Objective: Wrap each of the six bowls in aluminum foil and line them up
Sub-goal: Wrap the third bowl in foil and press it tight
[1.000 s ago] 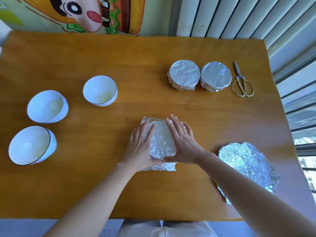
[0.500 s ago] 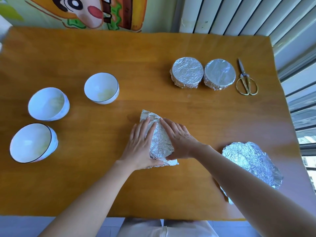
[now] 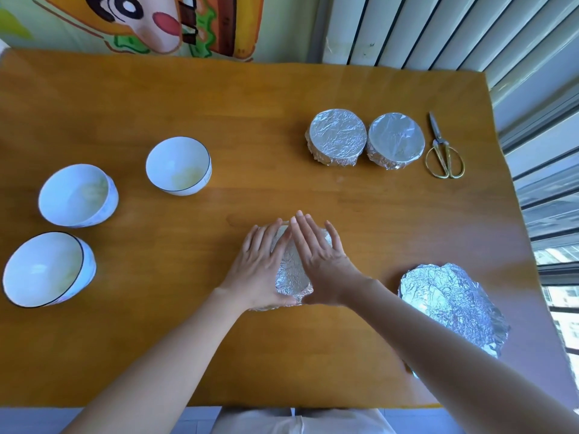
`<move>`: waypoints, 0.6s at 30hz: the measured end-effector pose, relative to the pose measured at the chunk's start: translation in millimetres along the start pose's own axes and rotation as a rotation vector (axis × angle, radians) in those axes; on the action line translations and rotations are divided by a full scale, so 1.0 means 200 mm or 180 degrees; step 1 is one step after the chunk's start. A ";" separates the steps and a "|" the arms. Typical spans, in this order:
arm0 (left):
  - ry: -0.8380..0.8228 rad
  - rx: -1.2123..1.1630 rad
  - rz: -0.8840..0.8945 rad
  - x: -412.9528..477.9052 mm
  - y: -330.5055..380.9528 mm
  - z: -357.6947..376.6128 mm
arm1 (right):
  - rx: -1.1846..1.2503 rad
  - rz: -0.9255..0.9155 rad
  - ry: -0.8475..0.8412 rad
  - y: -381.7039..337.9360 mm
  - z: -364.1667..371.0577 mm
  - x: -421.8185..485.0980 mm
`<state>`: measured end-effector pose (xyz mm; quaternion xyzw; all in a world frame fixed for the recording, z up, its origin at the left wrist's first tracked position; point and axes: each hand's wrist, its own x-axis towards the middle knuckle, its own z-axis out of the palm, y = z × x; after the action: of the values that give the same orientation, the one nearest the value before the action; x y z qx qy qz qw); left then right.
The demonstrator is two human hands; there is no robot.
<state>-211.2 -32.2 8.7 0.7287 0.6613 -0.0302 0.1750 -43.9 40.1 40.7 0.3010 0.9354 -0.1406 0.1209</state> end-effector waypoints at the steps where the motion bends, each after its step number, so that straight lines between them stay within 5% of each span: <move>1: -0.0003 0.0010 -0.0007 0.00 0.00 0.00 | -0.0019 0.0041 -0.0011 -0.02 0.01 -0.01; 9: 0.0065 -0.0462 -0.0003 -0.01 -0.01 0.01 | 0.0884 0.0222 -0.0251 0.02 0.10 0.04; 18: 0.0268 -0.1363 0.0261 -0.04 -0.12 0.03 | 0.1515 -0.0020 0.0069 0.11 0.15 0.06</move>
<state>-234.2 -39.9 0.3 0.7018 0.6292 0.1485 0.2991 -35.4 53.1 5.9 0.3196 0.8781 -0.3543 0.0360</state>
